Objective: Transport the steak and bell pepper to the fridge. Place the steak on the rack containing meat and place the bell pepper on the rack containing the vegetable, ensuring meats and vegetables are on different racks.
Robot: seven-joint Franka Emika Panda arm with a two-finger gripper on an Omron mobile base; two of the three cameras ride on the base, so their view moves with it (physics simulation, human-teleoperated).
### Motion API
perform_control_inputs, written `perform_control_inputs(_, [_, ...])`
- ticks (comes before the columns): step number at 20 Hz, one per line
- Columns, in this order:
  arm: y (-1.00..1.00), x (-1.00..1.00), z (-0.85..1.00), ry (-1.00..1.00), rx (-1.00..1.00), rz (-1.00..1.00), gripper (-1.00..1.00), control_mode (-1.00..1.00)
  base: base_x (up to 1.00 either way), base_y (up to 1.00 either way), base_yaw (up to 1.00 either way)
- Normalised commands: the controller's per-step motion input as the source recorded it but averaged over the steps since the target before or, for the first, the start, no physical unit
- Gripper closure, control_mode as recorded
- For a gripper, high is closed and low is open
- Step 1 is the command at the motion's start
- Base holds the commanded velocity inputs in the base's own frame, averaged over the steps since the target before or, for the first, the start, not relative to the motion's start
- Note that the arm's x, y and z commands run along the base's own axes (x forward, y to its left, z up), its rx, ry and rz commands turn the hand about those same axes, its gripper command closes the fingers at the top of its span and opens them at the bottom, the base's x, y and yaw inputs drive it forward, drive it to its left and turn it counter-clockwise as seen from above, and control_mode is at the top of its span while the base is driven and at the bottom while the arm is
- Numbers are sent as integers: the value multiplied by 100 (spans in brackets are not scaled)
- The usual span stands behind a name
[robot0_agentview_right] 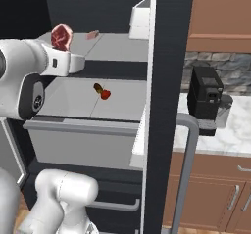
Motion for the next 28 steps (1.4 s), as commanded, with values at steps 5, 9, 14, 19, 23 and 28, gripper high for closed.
perform_control_inputs(5, [0,100,-30,-1,-5,0,100,-100,0,0,0])
perform_control_inputs(9, [0,100,-26,1,-1,0,100,-100,0,0,0])
perform_control_inputs(14, [0,98,-10,1,0,0,100,-100,0,0,0])
perform_control_inputs(19, [0,81,0,1,0,0,100,-100,0,0,0])
perform_control_inputs(23, [0,73,0,6,0,0,100,-100,0,0,0])
perform_control_inputs(28, [0,79,-1,4,0,0,100,-100,0,0,0])
